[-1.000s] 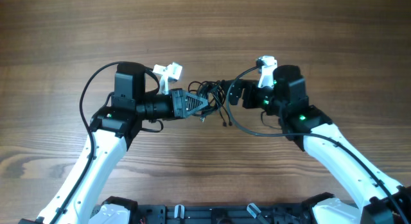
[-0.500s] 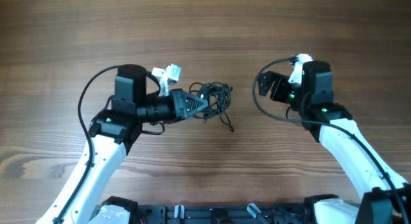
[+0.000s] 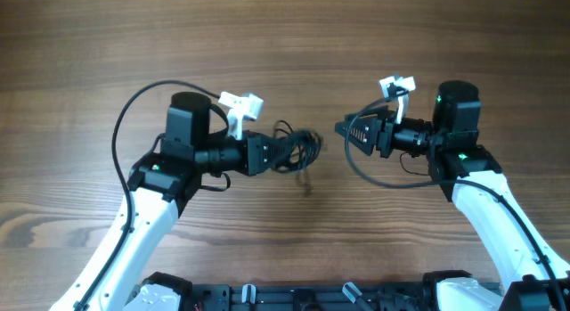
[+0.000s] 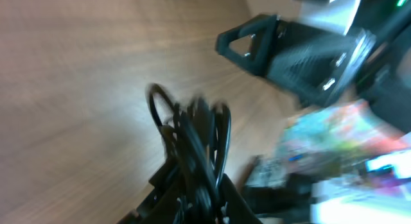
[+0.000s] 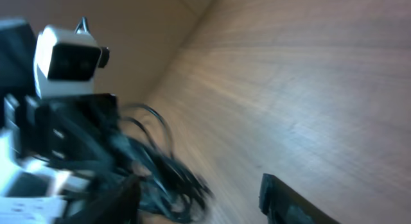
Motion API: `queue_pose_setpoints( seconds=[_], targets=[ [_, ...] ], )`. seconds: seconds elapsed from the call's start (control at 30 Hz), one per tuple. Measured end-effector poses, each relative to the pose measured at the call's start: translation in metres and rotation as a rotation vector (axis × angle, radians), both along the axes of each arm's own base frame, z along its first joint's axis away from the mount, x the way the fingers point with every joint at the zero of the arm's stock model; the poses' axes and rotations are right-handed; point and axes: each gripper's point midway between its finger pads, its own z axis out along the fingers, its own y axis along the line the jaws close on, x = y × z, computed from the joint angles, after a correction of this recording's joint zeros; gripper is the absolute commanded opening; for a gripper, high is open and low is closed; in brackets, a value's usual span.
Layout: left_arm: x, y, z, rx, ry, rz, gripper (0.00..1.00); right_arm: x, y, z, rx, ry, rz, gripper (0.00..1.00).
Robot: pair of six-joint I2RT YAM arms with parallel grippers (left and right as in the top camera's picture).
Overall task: Untangle cables
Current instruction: 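Open the right gripper and pull it back to the right, then lower the coil with the left gripper onto the table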
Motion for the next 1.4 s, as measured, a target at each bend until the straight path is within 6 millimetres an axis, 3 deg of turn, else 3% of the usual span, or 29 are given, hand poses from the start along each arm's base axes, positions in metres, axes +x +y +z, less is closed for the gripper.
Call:
queue_pose_setpoints(
  seconds=[0.13,0.3,0.33,0.37,0.4,0.5,0.67,0.77,0.83,0.9,0.93,0.97,1.03,1.1,1.17,1.2,1.27,1.4],
  targets=[
    [0.01,-0.002,-0.007,0.164,-0.295,-0.085,0.06,-0.006,0.003,0.005,0.086,0.172,-0.004,0.46],
    [0.03,-0.016,0.014,0.227,-0.597,-0.117,0.04,-0.013,0.005,-0.006,0.093,0.327,-0.031,0.47],
    [0.031,-0.015,0.013,0.239,-0.609,-0.119,0.07,-0.014,0.004,-0.01,0.083,0.346,-0.043,0.5],
    [0.031,-0.014,0.011,0.251,-0.609,-0.119,0.17,-0.014,0.003,-0.015,0.069,0.357,-0.057,0.52],
    [0.03,-0.012,0.008,0.266,-0.604,-0.121,0.18,-0.013,0.001,-0.019,0.052,0.363,-0.071,0.53],
    [0.026,0.001,-0.014,0.36,-0.525,-0.109,0.04,-0.009,-0.007,-0.034,-0.009,0.382,-0.14,0.53],
    [0.023,0.035,-0.056,0.58,-0.378,-0.052,0.06,0.002,-0.018,-0.047,-0.077,0.381,-0.237,0.53],
    [0.024,0.034,-0.068,0.567,-0.304,-0.032,0.23,0.004,-0.02,-0.049,-0.089,0.384,-0.257,0.56],
    [0.024,0.032,-0.08,0.547,-0.206,0.009,0.25,0.004,-0.021,-0.051,-0.094,0.39,-0.264,0.59],
    [0.023,0.032,-0.095,0.519,-0.06,0.094,0.4,0.004,-0.022,-0.052,-0.096,0.392,-0.269,0.62],
    [0.023,0.033,-0.1,0.5,0.019,0.153,0.6,0.004,-0.022,-0.052,-0.098,0.392,-0.271,0.62],
    [0.022,0.034,-0.104,0.475,0.108,0.228,1.0,0.005,-0.022,-0.052,-0.1,0.393,-0.275,0.63],
    [0.022,0.034,-0.109,0.395,0.317,0.417,0.98,0.005,-0.023,-0.053,-0.103,0.394,-0.278,0.63],
    [0.021,0.034,-0.11,0.334,0.444,0.533,0.77,0.004,-0.023,-0.055,-0.109,0.405,-0.282,0.66],
    [0.016,0.032,-0.112,0.311,0.53,0.596,0.79,0.001,-0.024,-0.057,-0.114,0.421,-0.283,0.67],
    [0.012,0.031,-0.114,0.303,0.574,0.625,0.73,0.0,-0.024,-0.059,-0.118,0.431,-0.285,0.67],
    [-0.007,0.037,-0.123,0.324,0.729,0.719,0.43,-0.003,-0.025,-0.063,-0.126,0.455,-0.287,0.68],
    [-0.04,0.049,-0.137,0.379,0.968,0.935,0.42,-0.006,-0.026,-0.065,-0.137,0.463,-0.286,0.68]
  ],
)
